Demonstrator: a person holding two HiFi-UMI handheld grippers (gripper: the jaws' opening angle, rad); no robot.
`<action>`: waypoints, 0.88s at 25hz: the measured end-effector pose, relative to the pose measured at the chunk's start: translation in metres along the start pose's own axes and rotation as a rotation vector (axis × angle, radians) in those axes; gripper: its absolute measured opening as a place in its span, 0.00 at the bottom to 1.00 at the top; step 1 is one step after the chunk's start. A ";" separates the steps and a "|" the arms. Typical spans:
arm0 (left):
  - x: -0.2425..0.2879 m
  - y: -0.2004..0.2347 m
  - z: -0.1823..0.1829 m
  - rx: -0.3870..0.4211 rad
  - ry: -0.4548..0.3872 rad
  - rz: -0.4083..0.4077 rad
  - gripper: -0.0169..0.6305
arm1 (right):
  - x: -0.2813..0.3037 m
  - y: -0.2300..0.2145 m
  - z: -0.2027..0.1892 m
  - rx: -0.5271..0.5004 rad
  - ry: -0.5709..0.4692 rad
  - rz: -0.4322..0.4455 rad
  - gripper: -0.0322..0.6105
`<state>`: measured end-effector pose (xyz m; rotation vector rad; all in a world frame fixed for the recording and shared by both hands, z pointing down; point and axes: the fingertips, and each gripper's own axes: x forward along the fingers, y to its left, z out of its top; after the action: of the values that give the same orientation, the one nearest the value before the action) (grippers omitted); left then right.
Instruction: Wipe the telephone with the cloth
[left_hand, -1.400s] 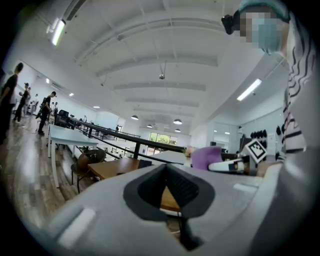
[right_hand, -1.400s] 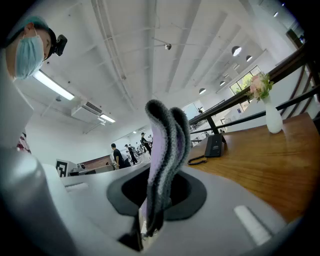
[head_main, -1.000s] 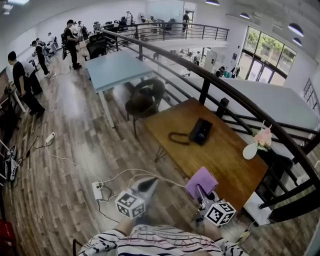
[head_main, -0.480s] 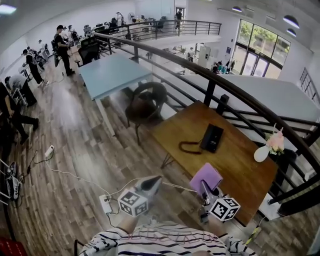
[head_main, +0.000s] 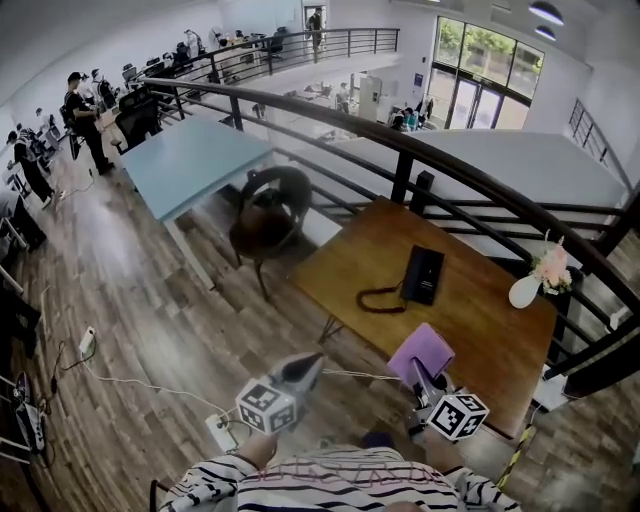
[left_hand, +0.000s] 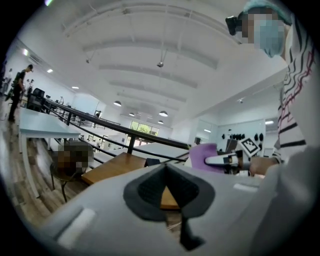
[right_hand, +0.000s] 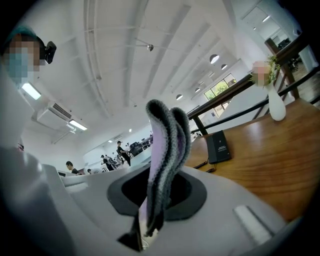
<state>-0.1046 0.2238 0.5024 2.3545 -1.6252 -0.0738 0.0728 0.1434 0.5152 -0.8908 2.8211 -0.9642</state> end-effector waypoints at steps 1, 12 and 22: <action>0.005 0.004 0.000 -0.009 0.001 -0.007 0.03 | 0.002 -0.002 0.001 0.006 -0.001 -0.012 0.13; 0.086 0.081 0.019 -0.054 0.006 -0.001 0.03 | 0.093 -0.052 0.043 0.034 -0.001 -0.036 0.13; 0.200 0.059 0.046 -0.022 -0.017 0.014 0.03 | 0.094 -0.141 0.117 0.035 -0.025 -0.009 0.13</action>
<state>-0.0937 0.0107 0.4966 2.3319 -1.6401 -0.1095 0.0904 -0.0615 0.5150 -0.9056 2.7728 -0.9937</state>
